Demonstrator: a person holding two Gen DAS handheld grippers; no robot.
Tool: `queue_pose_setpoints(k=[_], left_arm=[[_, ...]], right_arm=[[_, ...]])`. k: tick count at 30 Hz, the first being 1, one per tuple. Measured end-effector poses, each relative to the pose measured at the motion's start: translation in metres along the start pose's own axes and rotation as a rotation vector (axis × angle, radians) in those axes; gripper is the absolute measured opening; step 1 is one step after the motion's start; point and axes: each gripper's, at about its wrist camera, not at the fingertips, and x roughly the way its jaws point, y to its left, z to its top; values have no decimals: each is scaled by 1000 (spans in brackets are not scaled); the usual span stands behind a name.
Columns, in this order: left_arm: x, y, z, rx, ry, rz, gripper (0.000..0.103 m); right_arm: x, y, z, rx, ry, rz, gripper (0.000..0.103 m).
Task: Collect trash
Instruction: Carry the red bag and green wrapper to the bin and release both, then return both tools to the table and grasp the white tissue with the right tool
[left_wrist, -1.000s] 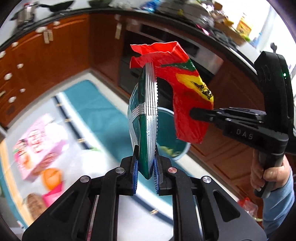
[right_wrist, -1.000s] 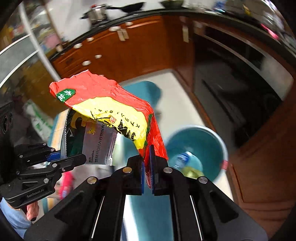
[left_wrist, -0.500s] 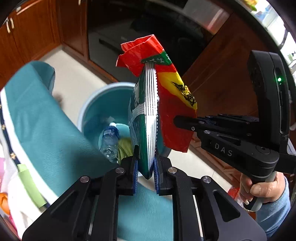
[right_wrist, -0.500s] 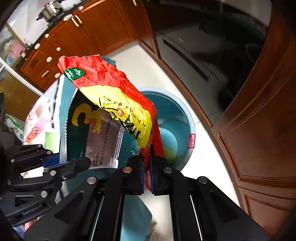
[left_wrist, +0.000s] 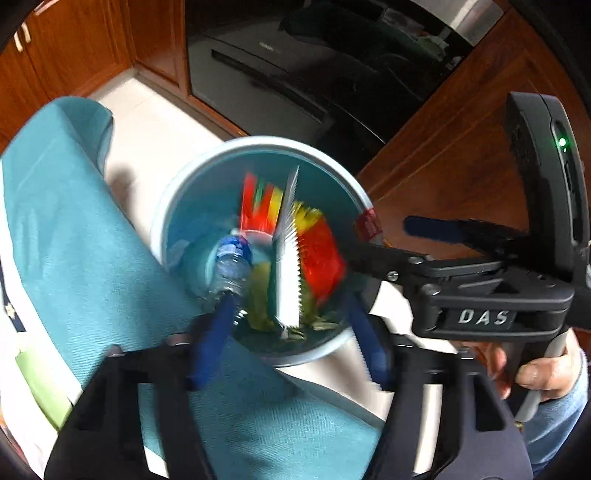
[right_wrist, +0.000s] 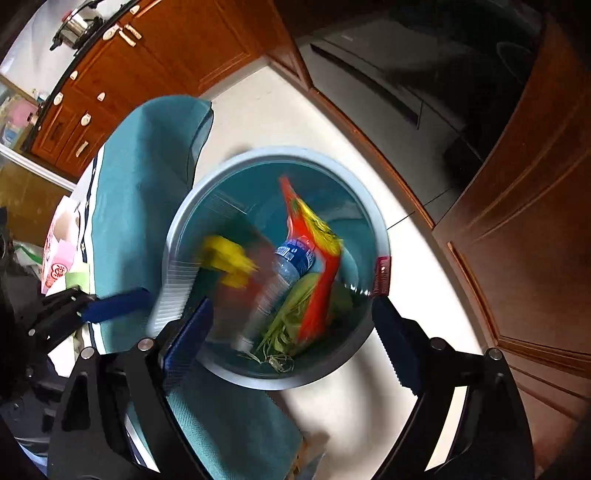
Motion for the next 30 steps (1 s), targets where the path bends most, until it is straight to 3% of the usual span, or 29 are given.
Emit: queue_pose_setpoints(k=[16,30], left_arm=[[-32,-1,-14,13,-34,17,72],[-88,14,-52,-2,-104,11,72]], right_arm=[[-30,12,-12,-3,-2,-25,87],[-63,67,-28,-61,-26,-35,87]])
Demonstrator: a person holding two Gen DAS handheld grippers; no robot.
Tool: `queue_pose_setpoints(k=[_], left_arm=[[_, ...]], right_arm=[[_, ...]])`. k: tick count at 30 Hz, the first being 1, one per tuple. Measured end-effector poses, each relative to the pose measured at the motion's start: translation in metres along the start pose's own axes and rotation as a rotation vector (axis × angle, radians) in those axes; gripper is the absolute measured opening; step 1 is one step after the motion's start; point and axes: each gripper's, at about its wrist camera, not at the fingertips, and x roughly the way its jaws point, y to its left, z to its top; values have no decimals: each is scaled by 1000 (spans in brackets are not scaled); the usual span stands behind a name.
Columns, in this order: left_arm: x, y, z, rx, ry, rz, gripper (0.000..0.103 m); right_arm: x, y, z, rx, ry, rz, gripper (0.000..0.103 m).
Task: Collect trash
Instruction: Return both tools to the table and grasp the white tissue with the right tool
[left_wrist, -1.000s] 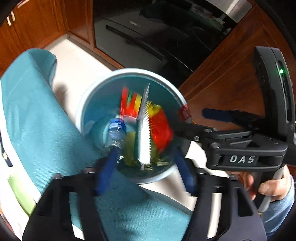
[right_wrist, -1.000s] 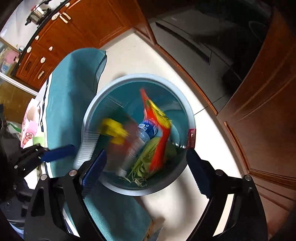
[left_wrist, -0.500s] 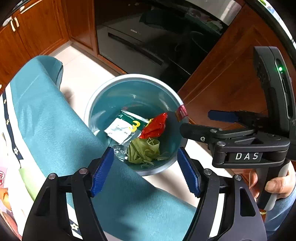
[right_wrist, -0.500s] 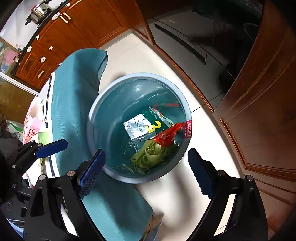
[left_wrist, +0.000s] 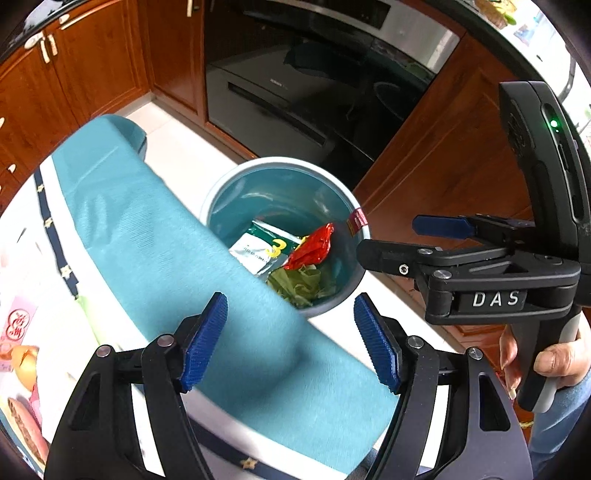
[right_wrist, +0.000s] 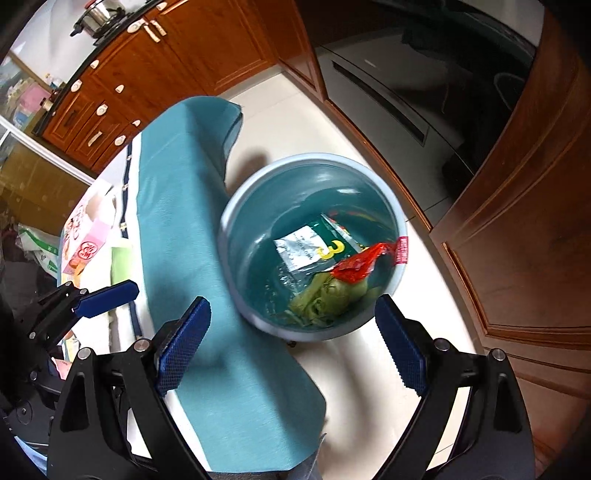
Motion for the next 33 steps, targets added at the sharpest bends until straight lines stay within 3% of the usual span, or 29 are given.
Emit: queue_pose_setpoints(k=[14,27,33], left_arm=[[-73,55,-54,-40,-64,55,72],[-133,180,-144,-175,-77,183,72],[-135,220,-171,-270,-66,164,72]], right_arm=[[-19,100,-19,-143,3,11,87],[9,229,-39,-338,72,42,87],[34,272,-38,-390,77,64,87]])
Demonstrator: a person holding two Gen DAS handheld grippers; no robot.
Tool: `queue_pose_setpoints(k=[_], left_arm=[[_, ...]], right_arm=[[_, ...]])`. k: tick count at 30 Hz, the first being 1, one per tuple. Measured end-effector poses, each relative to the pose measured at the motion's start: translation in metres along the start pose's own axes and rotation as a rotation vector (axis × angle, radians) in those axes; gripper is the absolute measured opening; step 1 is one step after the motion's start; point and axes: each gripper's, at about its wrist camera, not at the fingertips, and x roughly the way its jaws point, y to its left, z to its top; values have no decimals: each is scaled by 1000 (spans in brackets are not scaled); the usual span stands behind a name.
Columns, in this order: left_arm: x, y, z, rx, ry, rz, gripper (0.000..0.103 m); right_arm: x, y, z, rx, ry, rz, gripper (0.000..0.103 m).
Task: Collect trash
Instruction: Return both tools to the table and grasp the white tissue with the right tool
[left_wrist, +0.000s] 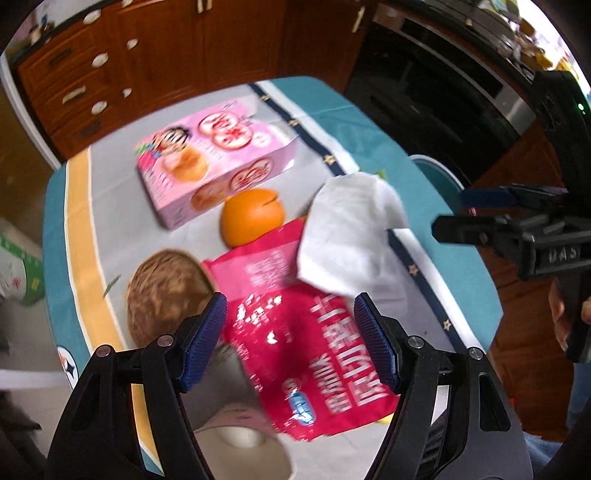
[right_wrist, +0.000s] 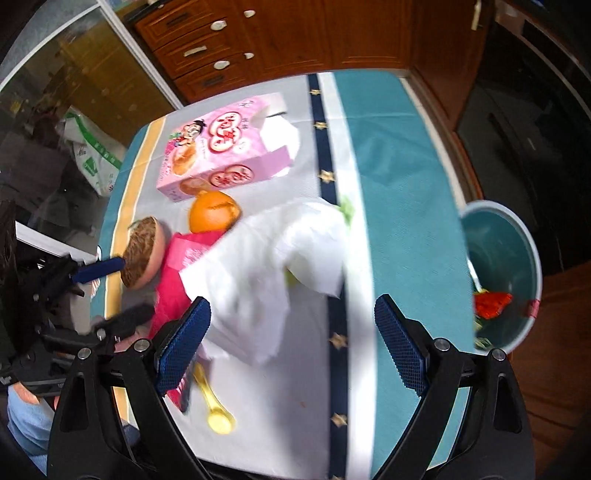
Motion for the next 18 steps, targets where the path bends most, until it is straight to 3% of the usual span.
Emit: queue_pose_setpoints(k=[4,10,16,18], left_arm=[[4,15,-7,-6,10,1,72],[12,27,-6,-5,16,2,72],[19,46,1,-42,20,11,72],[21,50,3,-54,23,9,72]], right_arm=[[18,19,13,-101,-46,-28,87],[50,23,29,-70,26,10,87],[74,34,27,-137,59,-31,87],[77,42,24,-184,53,-62,80]])
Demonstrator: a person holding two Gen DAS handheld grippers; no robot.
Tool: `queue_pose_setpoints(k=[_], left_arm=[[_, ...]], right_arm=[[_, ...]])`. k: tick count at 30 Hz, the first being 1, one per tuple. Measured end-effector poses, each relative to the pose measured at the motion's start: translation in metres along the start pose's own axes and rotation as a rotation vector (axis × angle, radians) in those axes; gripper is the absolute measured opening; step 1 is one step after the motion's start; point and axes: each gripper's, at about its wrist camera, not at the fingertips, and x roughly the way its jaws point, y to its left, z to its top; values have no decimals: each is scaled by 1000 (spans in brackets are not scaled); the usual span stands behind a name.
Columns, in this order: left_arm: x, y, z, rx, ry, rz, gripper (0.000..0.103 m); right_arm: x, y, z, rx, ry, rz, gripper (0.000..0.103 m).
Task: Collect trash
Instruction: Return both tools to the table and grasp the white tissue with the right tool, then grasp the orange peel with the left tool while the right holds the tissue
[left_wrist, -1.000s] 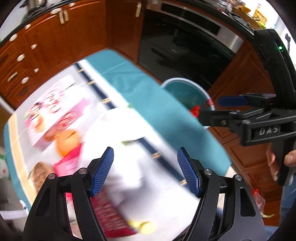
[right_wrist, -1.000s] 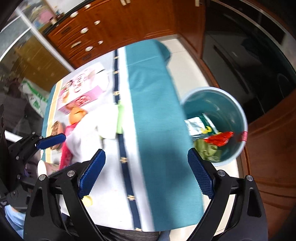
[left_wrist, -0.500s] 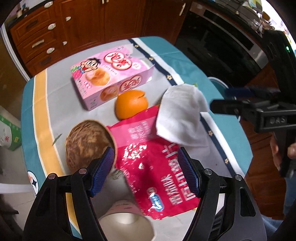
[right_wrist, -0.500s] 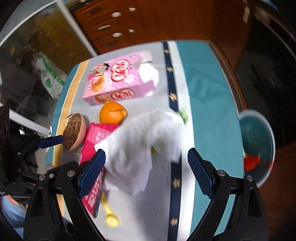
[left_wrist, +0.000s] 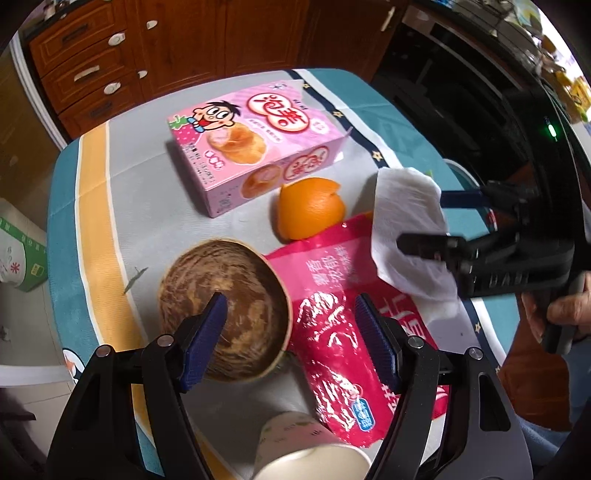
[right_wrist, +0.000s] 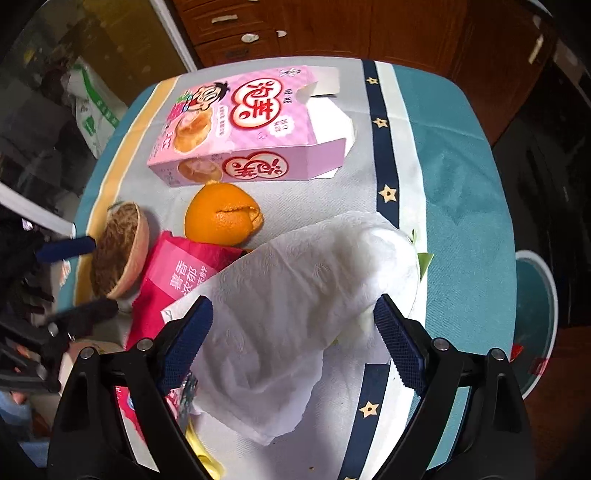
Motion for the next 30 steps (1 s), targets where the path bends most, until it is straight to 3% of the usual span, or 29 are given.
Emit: queue_pose_setpoints(k=[3,5,9,12,18,30], left_arm=[[4,2,3,-12,6,-8,72],[5,-1,5,-9,9,-10,72],[6,-8,9,10,8,-4,72],[6,-10,16,24,1,5,72],[16,-14,41,36,0,3,72],[65,-32,75,64,50,17,72]], right_arm=[[0,9,1,-49,-16,-39,43],[0,10,1,-59,-3,-27,10],[-11,9,0,-53,-35,-20,6],[-35,-3,4,-6,-90,34,6],[-69,-29,11,59,-177,26,6],[-52,-69,11,140,-161,41,6]])
